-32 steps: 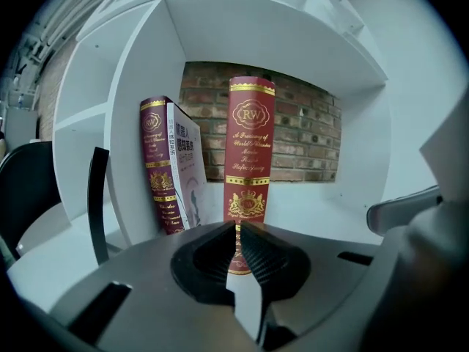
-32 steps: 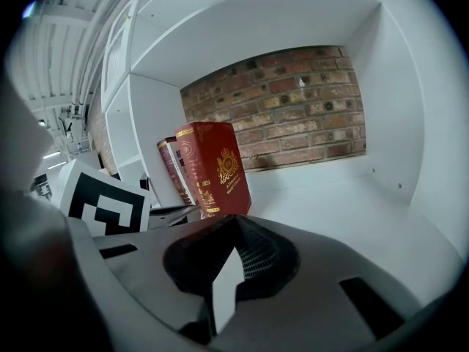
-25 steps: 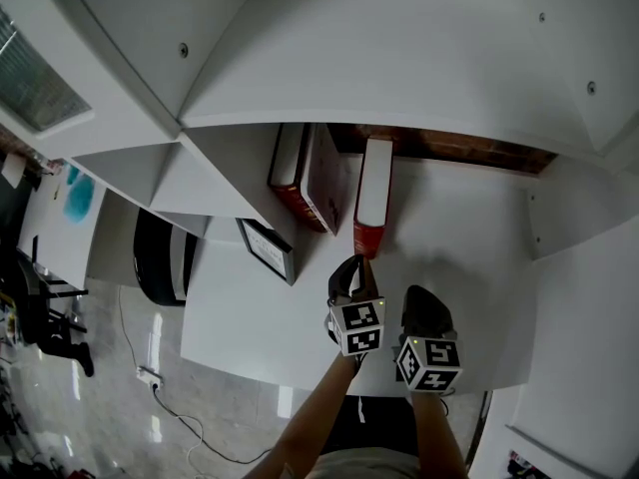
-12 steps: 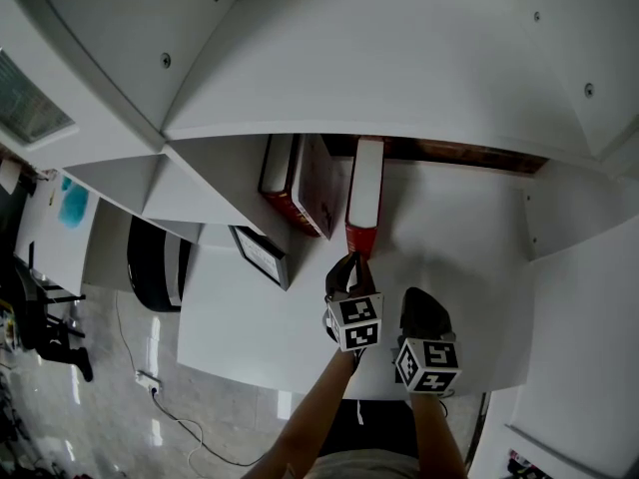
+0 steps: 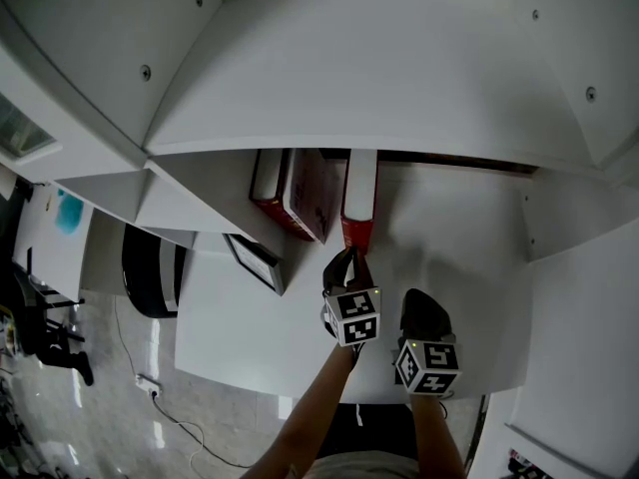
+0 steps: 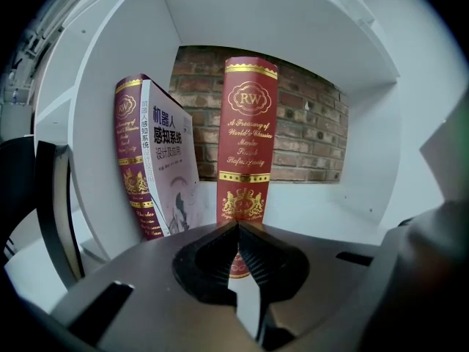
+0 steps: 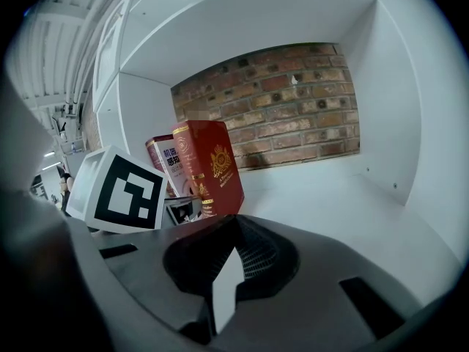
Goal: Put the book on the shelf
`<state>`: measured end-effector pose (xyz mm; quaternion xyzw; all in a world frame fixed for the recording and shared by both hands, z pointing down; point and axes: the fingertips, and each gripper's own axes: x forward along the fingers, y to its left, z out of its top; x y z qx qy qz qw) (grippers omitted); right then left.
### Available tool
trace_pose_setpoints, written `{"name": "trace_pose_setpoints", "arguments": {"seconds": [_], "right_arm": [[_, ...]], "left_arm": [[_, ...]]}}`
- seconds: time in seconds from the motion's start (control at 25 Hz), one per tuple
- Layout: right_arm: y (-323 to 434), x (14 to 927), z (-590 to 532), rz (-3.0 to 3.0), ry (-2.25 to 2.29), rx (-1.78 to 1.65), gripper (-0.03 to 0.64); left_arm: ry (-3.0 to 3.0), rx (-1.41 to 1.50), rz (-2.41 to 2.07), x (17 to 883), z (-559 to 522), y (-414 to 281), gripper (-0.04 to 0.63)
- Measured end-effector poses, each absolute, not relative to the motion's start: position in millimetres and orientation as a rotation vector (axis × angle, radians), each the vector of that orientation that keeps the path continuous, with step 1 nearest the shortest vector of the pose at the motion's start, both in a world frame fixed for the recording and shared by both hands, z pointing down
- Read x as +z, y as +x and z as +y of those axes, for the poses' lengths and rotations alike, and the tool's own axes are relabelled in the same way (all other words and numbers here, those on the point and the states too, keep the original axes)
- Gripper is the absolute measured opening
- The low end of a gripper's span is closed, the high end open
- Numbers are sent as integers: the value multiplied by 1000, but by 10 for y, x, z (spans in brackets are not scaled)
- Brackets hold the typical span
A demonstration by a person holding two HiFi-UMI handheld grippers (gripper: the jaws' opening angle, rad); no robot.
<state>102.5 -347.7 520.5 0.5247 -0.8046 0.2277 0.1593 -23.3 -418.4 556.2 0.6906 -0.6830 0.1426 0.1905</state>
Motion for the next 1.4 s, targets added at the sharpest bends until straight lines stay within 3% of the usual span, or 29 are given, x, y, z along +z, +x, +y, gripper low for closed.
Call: {"name": "trace_pose_setpoints", "arguments": {"seconds": [1.4], "right_arm": [[1132,5245,-3669,-2277,1529,654,15]], "left_arm": [[1962,424,-1918,5552,-4445,-239,17]]}}
